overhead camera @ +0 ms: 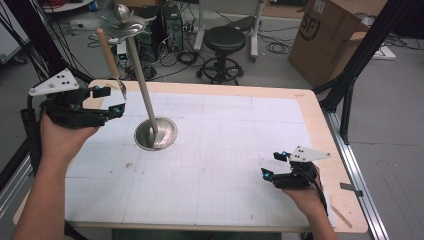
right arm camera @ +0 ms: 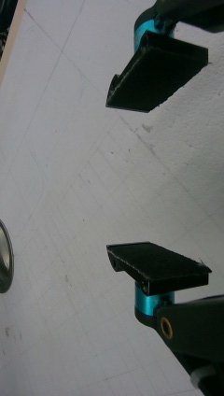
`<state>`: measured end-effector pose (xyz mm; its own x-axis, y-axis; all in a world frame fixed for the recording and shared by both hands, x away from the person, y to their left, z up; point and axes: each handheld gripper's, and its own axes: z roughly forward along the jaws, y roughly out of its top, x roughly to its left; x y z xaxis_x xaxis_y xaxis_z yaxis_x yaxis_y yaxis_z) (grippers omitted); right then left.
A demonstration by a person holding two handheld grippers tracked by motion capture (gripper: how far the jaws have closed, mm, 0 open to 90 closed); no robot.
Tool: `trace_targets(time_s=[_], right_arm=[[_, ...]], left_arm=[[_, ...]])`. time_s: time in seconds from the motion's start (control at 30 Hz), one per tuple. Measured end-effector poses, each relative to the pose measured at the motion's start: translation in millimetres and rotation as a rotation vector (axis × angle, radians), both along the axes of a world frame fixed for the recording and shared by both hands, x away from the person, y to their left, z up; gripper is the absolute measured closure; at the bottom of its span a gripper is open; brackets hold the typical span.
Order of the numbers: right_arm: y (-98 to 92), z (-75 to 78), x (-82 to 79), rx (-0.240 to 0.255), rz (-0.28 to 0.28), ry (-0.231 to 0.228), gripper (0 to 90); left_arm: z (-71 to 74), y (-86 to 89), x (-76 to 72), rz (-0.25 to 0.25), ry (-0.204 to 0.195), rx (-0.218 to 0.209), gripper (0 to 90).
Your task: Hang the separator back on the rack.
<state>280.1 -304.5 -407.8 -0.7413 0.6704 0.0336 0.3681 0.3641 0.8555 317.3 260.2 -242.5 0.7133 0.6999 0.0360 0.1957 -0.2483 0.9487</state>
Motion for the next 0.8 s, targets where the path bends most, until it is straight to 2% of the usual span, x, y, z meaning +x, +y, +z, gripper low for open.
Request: trace_targets(time_s=[0.1,0.3,0.4,0.43,0.5,0.73,0.8], right_arm=[[0.0,-0.1,0.1,-0.002,0.000,0.002,23.7],[-0.1,-0.6,0.0,0.000,0.000,0.004,23.7],[-0.5,-0.7,0.1,0.004,-0.002,0.004,23.7],[-0.6,-0.8,0.0,0.004,-0.002,0.005,23.7],[-0.9,-1.1,0.2,0.004,0.000,0.006,23.7],[-1.9,-1.0,0.0,0.005,-0.003,0.007,23.7],[-2.0,-1.2,0.2,0.006,-0.002,0.007,23.7]], left_arm=[[-1.9,-7.5,-4.8,-0.036,-0.008,-0.012,25.9],[-6.9,-20.7,-6.8,-0.076,-0.007,-0.011,21.3],[-12.2,-32.5,-7.1,-0.127,-0.005,-0.008,20.1],[-12.2,-32.5,-7.1,-0.127,-0.005,-0.008,19.7],[-20.5,-41.5,-6.3,-0.155,0.005,0.005,18.0],[-40.3,-52.8,-4.0,-0.197,0.030,-0.013,16.4],[-51.7,-57.6,-2.8,-0.213,0.048,-0.020,15.8]])
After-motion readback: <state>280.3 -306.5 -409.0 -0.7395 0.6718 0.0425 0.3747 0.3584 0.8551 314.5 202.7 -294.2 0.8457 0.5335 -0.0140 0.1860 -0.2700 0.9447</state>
